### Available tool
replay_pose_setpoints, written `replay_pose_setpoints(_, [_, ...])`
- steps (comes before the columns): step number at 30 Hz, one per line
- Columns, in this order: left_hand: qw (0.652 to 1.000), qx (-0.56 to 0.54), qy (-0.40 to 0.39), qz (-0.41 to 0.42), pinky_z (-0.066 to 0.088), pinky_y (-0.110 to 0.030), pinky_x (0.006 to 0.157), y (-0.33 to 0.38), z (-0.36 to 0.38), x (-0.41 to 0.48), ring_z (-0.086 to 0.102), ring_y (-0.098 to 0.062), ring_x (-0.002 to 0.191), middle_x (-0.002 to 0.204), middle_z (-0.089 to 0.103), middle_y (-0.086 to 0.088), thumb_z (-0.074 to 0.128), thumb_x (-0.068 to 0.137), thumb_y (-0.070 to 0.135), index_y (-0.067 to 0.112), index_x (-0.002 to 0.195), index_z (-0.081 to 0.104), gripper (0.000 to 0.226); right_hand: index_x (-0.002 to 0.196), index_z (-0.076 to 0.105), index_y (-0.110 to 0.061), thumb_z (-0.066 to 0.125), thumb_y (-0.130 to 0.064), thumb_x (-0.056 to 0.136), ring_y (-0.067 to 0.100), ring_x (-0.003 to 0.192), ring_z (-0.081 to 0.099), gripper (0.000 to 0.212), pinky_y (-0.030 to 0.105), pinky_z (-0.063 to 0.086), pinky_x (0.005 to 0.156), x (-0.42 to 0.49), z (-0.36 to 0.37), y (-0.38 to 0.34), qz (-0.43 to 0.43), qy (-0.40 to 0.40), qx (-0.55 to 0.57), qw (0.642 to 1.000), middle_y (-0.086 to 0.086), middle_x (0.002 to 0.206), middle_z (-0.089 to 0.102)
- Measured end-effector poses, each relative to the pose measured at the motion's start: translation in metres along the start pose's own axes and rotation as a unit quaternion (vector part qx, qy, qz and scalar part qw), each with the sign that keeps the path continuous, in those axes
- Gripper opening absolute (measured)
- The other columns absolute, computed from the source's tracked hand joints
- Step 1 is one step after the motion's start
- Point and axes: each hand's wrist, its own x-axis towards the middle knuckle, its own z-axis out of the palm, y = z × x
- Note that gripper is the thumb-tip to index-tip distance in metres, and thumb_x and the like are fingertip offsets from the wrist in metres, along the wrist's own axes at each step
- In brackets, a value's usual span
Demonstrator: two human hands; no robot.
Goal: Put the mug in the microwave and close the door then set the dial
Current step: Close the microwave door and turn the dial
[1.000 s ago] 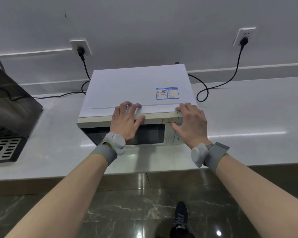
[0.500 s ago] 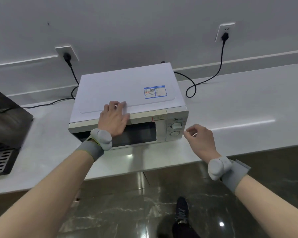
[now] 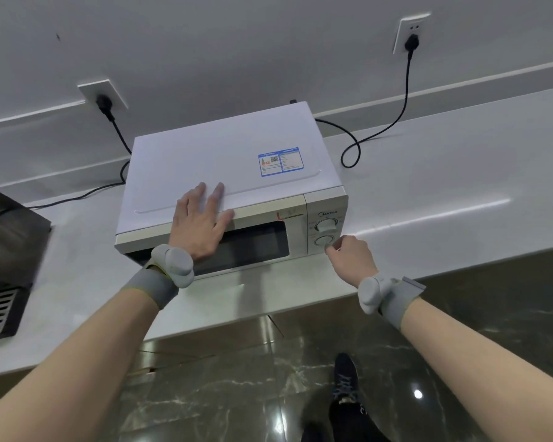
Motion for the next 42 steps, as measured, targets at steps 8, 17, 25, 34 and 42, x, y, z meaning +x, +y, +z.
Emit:
replay_pose_setpoints(8, [1.000,-0.014,0.015,-0.008,0.011,-0.045,0.127,-0.003,0.005,0.002,0.003,-0.030,0.157,0.171,0.005,-0.003,0.016,0.103,0.049,0.030,0.161,0.012,0.061,0.091,0.062,0.000,0.051,-0.029,0.100,0.036,0.077,0.053,0.033,0.030,0.041,0.068,0.017,0.018,-0.008,0.010,0.018,-0.023,1.000,0.020,0.091,0.063])
replay_pose_setpoints(17, [0.990,-0.115,0.065,-0.044,0.017,-0.048,0.126,0.001,0.006,-0.002,0.010,-0.034,0.153,0.167,0.013,-0.008,0.033,0.104,0.050,0.035,0.160,0.017,0.059,0.093,0.060,0.006,0.051,-0.015,0.099,0.043,0.082,0.070,0.023,0.037,0.057,0.070,0.026,0.028,-0.007,0.001,0.044,-0.027,0.999,0.028,0.095,0.068])
replay_pose_setpoints(25, [0.990,-0.117,0.069,-0.041,0.017,-0.048,0.126,0.001,0.007,-0.002,0.009,-0.033,0.153,0.167,0.012,-0.008,0.032,0.105,0.050,0.035,0.160,0.017,0.059,0.085,0.058,0.012,0.046,0.006,0.094,0.030,0.050,0.056,0.016,0.033,0.057,0.048,0.030,0.029,-0.004,0.074,0.021,0.166,0.983,0.026,0.077,0.058])
replay_pose_setpoints(34, [0.990,-0.115,0.068,-0.042,0.014,-0.049,0.127,0.001,0.008,-0.002,0.007,-0.032,0.155,0.168,0.011,-0.008,0.031,0.105,0.051,0.035,0.160,0.016,0.059,0.106,0.063,0.024,0.046,-0.002,0.103,0.038,0.057,0.067,0.031,0.021,0.055,0.041,0.028,0.027,0.003,0.078,0.009,0.239,0.968,0.027,0.080,0.065])
replay_pose_setpoints(42, [0.991,-0.109,0.059,-0.044,0.015,-0.049,0.127,0.003,0.004,-0.004,0.008,-0.035,0.154,0.168,0.011,-0.009,0.031,0.106,0.050,0.033,0.160,0.017,0.059,0.114,0.063,0.021,0.052,-0.001,0.104,0.027,0.048,0.064,0.026,0.020,0.053,0.041,0.023,0.023,0.002,0.097,-0.010,0.255,0.962,0.027,0.087,0.064])
